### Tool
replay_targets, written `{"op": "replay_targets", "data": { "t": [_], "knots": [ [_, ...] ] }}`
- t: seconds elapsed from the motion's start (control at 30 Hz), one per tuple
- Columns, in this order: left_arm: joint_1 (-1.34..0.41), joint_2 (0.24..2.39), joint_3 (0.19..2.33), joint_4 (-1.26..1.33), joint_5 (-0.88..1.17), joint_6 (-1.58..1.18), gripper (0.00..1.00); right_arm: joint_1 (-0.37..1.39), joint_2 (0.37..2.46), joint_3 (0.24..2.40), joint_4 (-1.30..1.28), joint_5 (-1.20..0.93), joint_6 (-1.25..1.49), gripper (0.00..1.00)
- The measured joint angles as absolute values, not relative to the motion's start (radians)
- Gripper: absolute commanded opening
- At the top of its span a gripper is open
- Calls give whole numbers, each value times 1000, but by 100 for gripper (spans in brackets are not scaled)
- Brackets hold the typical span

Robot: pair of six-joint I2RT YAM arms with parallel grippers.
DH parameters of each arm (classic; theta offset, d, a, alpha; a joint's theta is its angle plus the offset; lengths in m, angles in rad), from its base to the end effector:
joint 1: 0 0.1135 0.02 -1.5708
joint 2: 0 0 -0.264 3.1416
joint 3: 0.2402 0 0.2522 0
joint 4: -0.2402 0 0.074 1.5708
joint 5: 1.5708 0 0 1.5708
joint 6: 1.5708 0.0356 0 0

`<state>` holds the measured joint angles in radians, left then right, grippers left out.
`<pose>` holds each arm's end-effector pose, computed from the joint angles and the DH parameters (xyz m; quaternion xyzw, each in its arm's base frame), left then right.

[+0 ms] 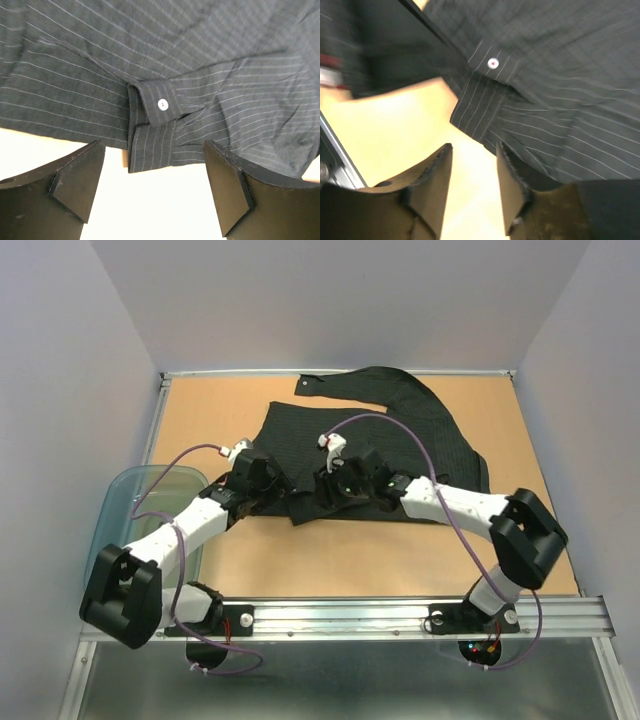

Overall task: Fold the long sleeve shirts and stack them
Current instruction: Fold the shirt

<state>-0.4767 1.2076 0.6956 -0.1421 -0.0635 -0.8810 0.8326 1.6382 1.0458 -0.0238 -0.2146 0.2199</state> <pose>0.2286 -0.1155 0.2259 -0.1937 0.8753 -0.2555 0.3621 0.2389 0.2738 0.2270 -0.3132 0.8272 0.3117 0.3472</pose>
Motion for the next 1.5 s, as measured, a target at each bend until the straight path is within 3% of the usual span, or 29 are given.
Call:
{"op": "replay_targets", "data": {
  "t": [0.1, 0.4, 0.5, 0.57, 0.7, 0.93, 1.07, 1.5],
  "knots": [
    [-476, 1277, 696, -120, -35, -864, 89, 832, 1542, 1023, -38, -121, 226, 62],
    [-476, 1380, 694, -73, 11, -834, 78, 727, 1404, 885, -94, 87, 286, 66],
    [-476, 1393, 694, -52, 19, -830, 70, 667, 1362, 835, -118, 110, 314, 74],
    [-476, 1399, 694, -42, 22, -825, 67, 627, 1327, 808, -130, 130, 334, 74],
    [-476, 1424, 694, -27, 33, -816, 64, 552, 1252, 769, -130, 152, 375, 87],
    [-476, 1457, 694, -22, 35, -810, 63, 442, 1198, 720, -134, 153, 431, 87],
    [-477, 1477, 694, 2, 34, -800, 54, 427, 1192, 710, -134, 149, 447, 87],
    [-492, 1482, 695, 17, 38, -758, 0, 274, 1172, 630, -130, 136, 541, 88]
  ]
}}
